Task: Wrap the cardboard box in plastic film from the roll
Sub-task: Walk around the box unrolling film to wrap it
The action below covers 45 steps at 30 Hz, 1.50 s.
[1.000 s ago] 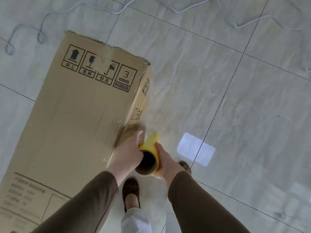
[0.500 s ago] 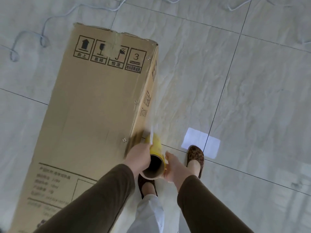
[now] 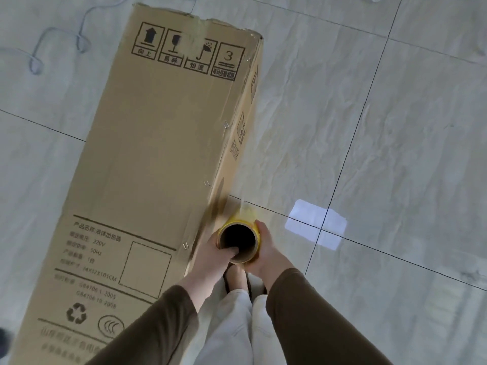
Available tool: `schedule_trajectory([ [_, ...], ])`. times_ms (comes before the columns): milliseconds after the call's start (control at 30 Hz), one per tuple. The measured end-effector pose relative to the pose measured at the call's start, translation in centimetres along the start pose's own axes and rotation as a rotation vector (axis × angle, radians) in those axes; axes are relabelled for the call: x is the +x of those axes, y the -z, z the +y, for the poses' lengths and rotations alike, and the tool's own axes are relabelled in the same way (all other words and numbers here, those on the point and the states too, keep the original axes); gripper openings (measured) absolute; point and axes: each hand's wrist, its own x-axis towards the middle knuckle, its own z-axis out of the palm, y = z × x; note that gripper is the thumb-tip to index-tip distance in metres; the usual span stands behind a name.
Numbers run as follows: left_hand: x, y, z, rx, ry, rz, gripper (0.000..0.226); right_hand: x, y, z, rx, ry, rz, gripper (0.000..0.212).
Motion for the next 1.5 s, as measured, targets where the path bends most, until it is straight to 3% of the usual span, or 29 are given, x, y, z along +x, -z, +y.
schedule_trajectory([
  [67, -0.6, -0.6, -1.7, -0.020, 0.013, 0.078, 0.044, 0.4, 1.0, 2.0, 0.056, 0.000, 0.027, 0.078],
  [167, -0.4, 0.0, -2.3, 0.242, -0.002, 0.209, 0.051, 0.4, 2.2, 4.9, 0.027, 0.020, 0.010, 0.058],
  [233, 0.1, 1.2, -2.5, 0.491, -0.058, 0.169, 0.062, 0.4, 3.3, 6.2, -0.045, 0.016, -0.011, 0.046],
  [300, 0.2, 2.2, -2.8, 0.657, -0.164, 0.094, 0.058, 0.8, 4.3, 6.6, -0.128, 0.027, 0.062, 0.043],
  [400, 0.3, 2.7, -3.6, 0.969, -0.269, 0.026, 0.041, 1.5, 4.6, 5.8, -0.203, 0.076, 0.170, 0.062],
  [500, -0.2, 2.4, -4.2, 1.282, -0.311, -0.017, 0.030, 1.7, 4.3, 5.8, -0.316, -0.021, 0.081, 0.083],
  [633, -0.9, 2.8, -5.7, 1.199, -0.442, -0.012, 0.048, 2.3, 4.7, 8.5, -0.390, 0.040, 0.079, 0.074],
  [767, -2.7, 4.5, -8.2, 0.654, -0.250, 0.009, 0.080, 2.5, 6.1, 10.5, -0.109, -0.011, 0.054, 0.075],
  [833, -3.8, 4.9, -10.5, 0.498, -0.124, 0.023, 0.075, 2.7, 7.3, 11.5, 0.002, -0.023, 0.036, 0.078],
  [900, -4.7, 4.7, -12.8, 0.245, -0.023, -0.019, 0.050, 3.3, 8.2, 13.0, 0.049, -0.025, 0.042, 0.082],
  [967, -5.1, 4.4, -14.8, 0.179, -0.014, 0.009, 0.037, 4.2, 8.9, 14.9, 0.089, -0.026, 0.026, 0.078],
  [1067, -4.7, 5.1, -16.3, 0.343, -0.076, 0.085, 0.049, 4.9, 10.2, 17.7, 0.102, -0.021, -0.048, 0.057],
  [1133, -4.3, 6.0, -16.8, 0.557, -0.126, 0.026, 0.061, 5.1, 11.7, 19.1, -0.007, -0.023, -0.077, 0.044],
  [1267, -3.9, 7.2, -17.6, 0.995, -0.266, -0.045, 0.073, 5.7, 13.7, 20.1, -0.145, 0.050, 0.050, 0.038],
  [1333, -4.1, 7.0, -17.8, 1.150, -0.325, -0.067, 0.068, 5.8, 13.4, 19.4, -0.137, 0.092, 0.086, 0.046],
  [1400, -4.6, 6.7, -18.2, 1.298, -0.369, -0.081, 0.063, 5.6, 13.0, 19.0, -0.206, 0.057, 0.002, 0.053],
  [1500, -5.3, 6.6, -19.1, 1.360, -0.442, -0.057, 0.057, 6.1, 13.4, 19.9, -0.386, 0.031, -0.030, 0.070],
])
